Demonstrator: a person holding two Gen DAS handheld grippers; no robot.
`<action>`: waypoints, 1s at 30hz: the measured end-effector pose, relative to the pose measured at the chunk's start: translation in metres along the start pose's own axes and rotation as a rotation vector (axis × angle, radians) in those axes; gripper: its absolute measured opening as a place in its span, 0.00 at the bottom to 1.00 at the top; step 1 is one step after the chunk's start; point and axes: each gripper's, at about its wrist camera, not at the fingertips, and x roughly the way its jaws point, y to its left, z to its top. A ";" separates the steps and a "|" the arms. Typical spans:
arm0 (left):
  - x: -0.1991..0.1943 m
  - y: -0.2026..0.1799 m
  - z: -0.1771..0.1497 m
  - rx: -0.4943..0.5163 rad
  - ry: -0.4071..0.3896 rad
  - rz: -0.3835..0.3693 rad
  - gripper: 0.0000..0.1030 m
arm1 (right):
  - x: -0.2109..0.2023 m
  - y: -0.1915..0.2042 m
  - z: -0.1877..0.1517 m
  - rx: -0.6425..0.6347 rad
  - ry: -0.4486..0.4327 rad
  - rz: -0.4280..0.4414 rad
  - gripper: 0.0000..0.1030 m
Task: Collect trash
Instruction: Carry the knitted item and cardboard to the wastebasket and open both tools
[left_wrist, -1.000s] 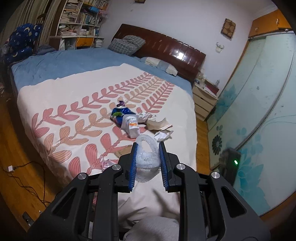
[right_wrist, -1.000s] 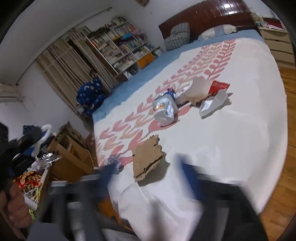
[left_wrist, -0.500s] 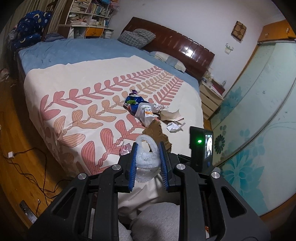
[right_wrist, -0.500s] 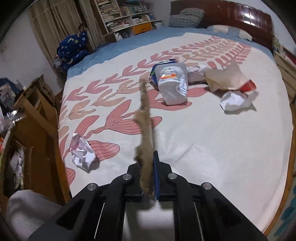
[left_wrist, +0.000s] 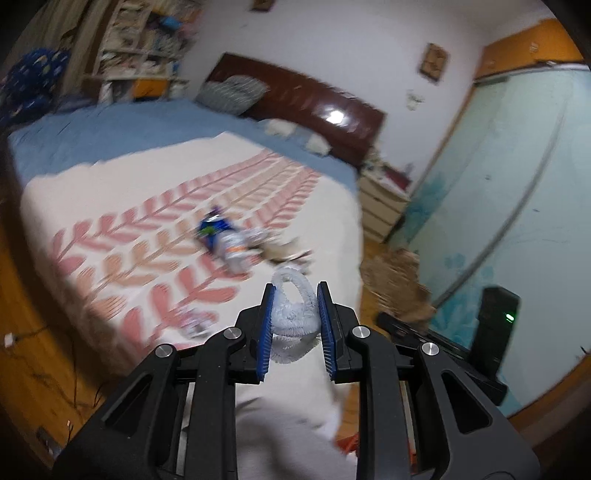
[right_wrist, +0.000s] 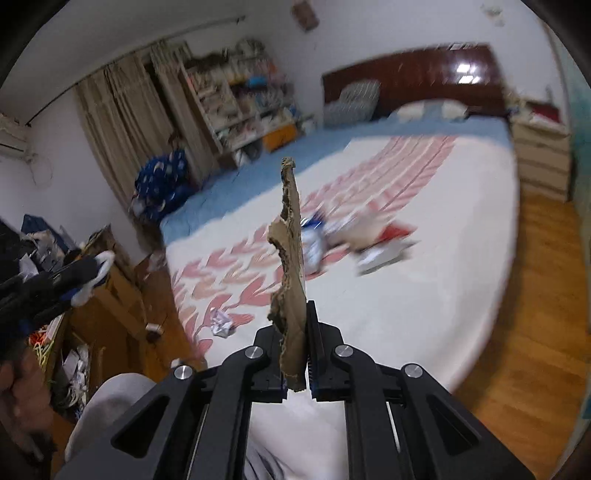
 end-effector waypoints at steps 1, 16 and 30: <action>0.000 -0.011 0.002 0.015 -0.003 -0.021 0.22 | -0.020 -0.010 -0.002 0.005 -0.018 -0.025 0.09; 0.196 -0.288 -0.164 0.421 0.583 -0.422 0.22 | -0.186 -0.223 -0.258 0.518 0.277 -0.471 0.10; 0.288 -0.302 -0.345 0.676 1.107 -0.185 0.59 | -0.139 -0.248 -0.369 0.781 0.431 -0.462 0.47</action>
